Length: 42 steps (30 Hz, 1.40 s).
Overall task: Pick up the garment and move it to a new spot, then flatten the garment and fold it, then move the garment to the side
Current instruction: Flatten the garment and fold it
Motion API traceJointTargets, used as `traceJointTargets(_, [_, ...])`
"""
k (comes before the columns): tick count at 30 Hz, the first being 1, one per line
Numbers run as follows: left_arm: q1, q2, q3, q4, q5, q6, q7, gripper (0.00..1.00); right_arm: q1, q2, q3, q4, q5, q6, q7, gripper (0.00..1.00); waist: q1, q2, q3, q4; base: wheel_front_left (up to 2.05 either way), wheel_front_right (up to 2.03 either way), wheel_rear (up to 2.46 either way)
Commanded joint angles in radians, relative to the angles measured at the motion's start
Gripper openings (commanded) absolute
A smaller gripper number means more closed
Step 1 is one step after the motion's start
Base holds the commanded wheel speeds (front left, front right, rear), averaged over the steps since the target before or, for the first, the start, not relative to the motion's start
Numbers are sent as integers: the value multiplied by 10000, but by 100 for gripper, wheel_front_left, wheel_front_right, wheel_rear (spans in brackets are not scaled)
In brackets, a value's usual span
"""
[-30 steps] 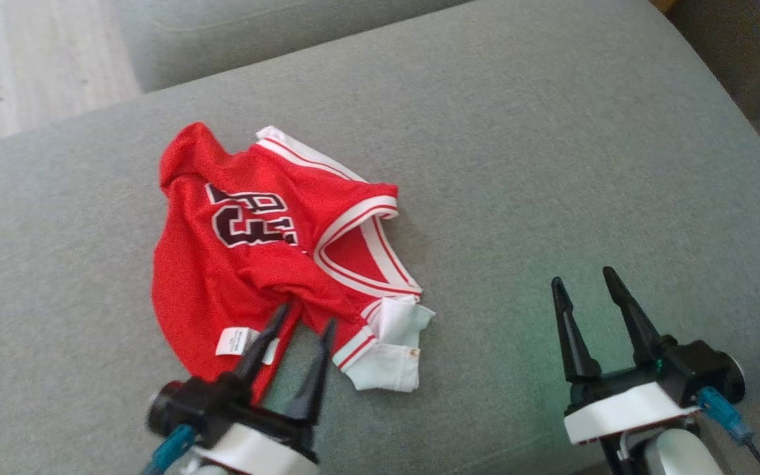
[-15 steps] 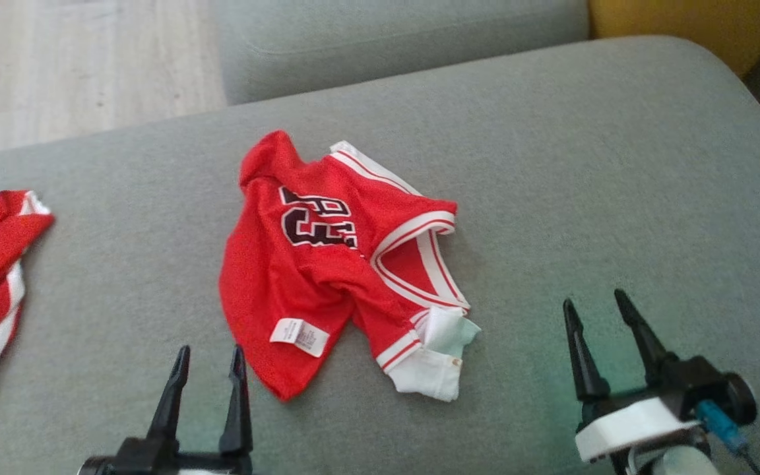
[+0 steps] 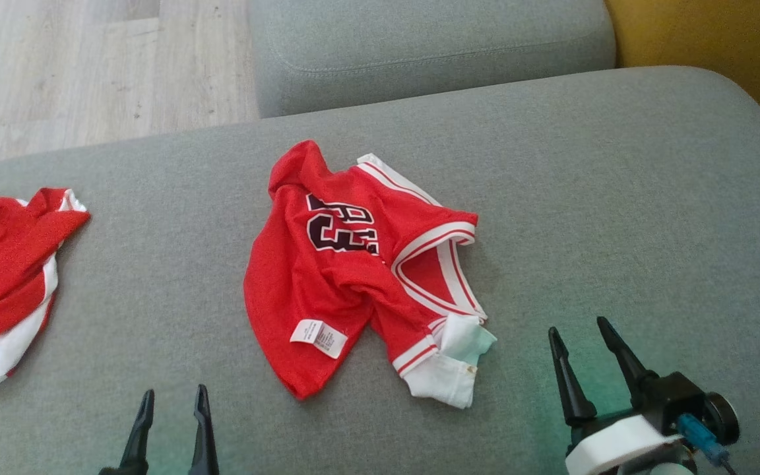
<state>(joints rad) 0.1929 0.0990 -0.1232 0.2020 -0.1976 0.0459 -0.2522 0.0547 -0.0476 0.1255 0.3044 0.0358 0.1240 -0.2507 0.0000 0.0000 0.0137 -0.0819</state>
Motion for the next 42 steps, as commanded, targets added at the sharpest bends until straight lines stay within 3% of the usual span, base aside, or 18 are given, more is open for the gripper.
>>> traceJointTargets(1, [-268, -111, 459, -175, 117, -114, -94, 100, -326, -42, 289, -223, 84, 67, -111, 100, 0, 0, -8, 33, 0, 0, 0])
traceJointTargets(19, [-266, -471, 1000, 0, 498, -644, -95, 100, -436, -31, 359, -111, 145, 67, -111, 100, 0, 0, -90, 350, 0, 0, 0])
traceJointTargets(42, [-259, -487, 860, 85, 313, -603, -95, 100, -430, -28, 429, -101, 173, 67, -111, 100, 0, 0, -131, 745, 0, 0, 0])
